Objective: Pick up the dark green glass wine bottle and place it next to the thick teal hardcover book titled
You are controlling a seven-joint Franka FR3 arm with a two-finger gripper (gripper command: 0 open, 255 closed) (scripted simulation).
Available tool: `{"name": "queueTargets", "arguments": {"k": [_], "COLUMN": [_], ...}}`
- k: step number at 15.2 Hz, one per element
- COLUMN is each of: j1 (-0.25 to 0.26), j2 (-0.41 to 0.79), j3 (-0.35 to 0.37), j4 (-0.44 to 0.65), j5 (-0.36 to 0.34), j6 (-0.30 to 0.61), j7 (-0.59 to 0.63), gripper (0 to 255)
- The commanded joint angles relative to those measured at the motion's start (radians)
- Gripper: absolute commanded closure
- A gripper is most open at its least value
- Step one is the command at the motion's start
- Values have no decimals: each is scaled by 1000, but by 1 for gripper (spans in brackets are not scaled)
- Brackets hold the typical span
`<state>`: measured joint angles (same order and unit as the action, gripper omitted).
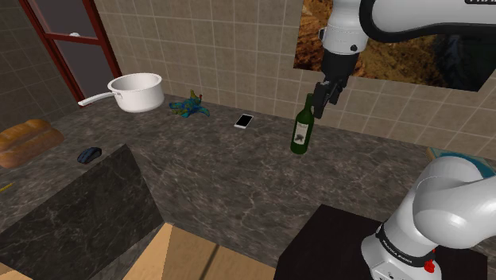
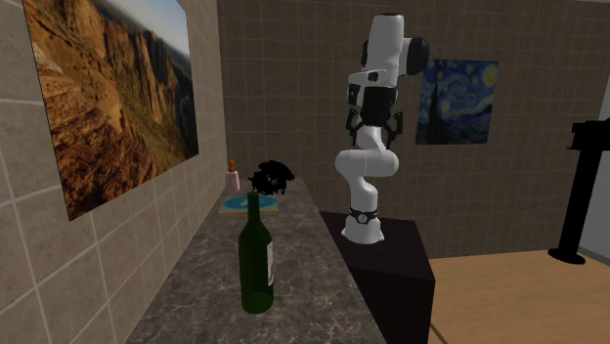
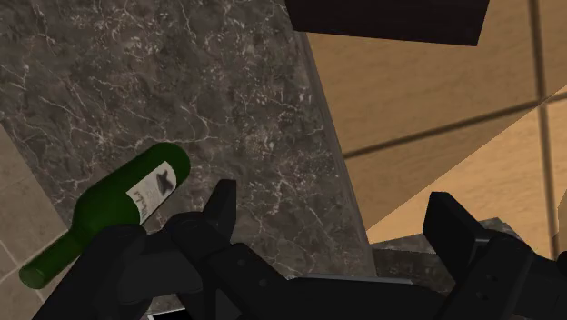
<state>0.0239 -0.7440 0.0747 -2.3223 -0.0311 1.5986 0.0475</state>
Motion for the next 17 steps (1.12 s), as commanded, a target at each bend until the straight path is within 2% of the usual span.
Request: {"name": "queueTargets", "arguments": {"k": [1,10,17], "j1": [0,-67,-105], "j2": [0,156,329], "j3": [0,-158,-275], "j4": [0,8,83], "j5": [0,-81,-96], "j6": [0,192,327], "j7": [0,-150,-269], "gripper": [0,0,0]}}
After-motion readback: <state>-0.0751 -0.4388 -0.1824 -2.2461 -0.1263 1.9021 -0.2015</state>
